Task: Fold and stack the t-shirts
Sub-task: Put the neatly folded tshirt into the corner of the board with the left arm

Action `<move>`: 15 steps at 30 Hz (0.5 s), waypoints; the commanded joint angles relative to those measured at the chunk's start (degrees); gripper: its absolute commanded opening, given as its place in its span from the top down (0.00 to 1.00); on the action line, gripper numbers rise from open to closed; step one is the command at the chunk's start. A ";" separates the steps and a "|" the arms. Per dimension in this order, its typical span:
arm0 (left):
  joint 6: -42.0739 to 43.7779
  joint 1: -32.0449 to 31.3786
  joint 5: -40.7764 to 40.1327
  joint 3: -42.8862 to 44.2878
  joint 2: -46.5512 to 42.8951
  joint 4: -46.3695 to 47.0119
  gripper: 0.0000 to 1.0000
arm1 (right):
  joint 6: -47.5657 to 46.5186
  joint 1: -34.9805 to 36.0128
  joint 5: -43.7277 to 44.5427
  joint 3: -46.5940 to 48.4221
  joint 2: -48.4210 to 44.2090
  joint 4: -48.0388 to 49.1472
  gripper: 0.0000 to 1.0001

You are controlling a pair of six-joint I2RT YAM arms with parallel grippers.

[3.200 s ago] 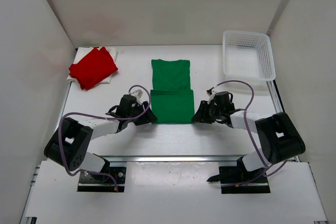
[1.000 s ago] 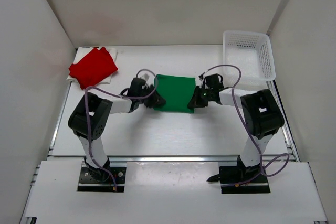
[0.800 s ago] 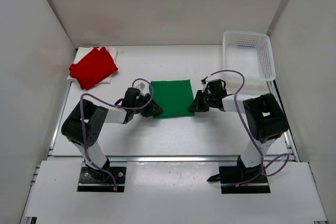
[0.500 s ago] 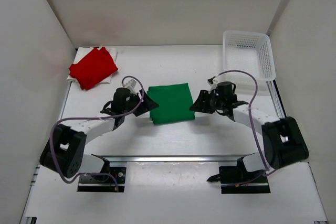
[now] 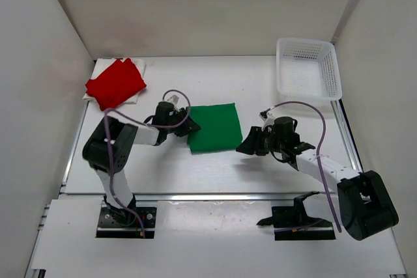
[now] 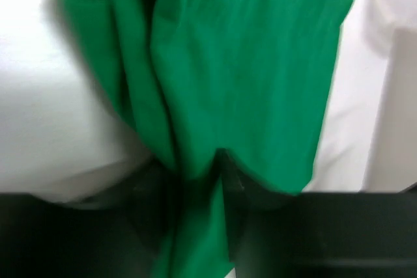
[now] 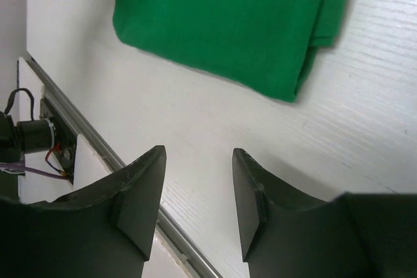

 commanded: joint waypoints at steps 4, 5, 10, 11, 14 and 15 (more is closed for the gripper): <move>-4.40 -4.26 2.96 12.67 13.74 0.52 0.90 | -0.11 -1.94 -2.69 -0.08 -3.82 2.34 0.57; -4.67 -4.61 3.14 15.21 14.62 0.08 0.94 | -0.29 -2.30 -3.03 -0.25 -4.61 2.00 0.57; -3.88 -3.30 2.87 31.72 15.51 -6.41 1.00 | 2.16 -4.23 -5.76 -1.92 -6.46 4.36 0.59; -3.70 -2.60 3.83 34.28 16.03 -8.61 1.00 | 2.00 -4.67 -5.68 -1.75 -6.38 4.36 0.59; -3.44 1.18 5.25 45.02 16.83 -13.61 1.00 | 1.73 -4.85 -5.50 -1.57 -5.32 4.10 0.60; -3.26 3.02 5.68 49.47 16.39 -14.42 1.00 | 1.90 -5.20 -5.85 -1.39 -4.71 4.45 0.60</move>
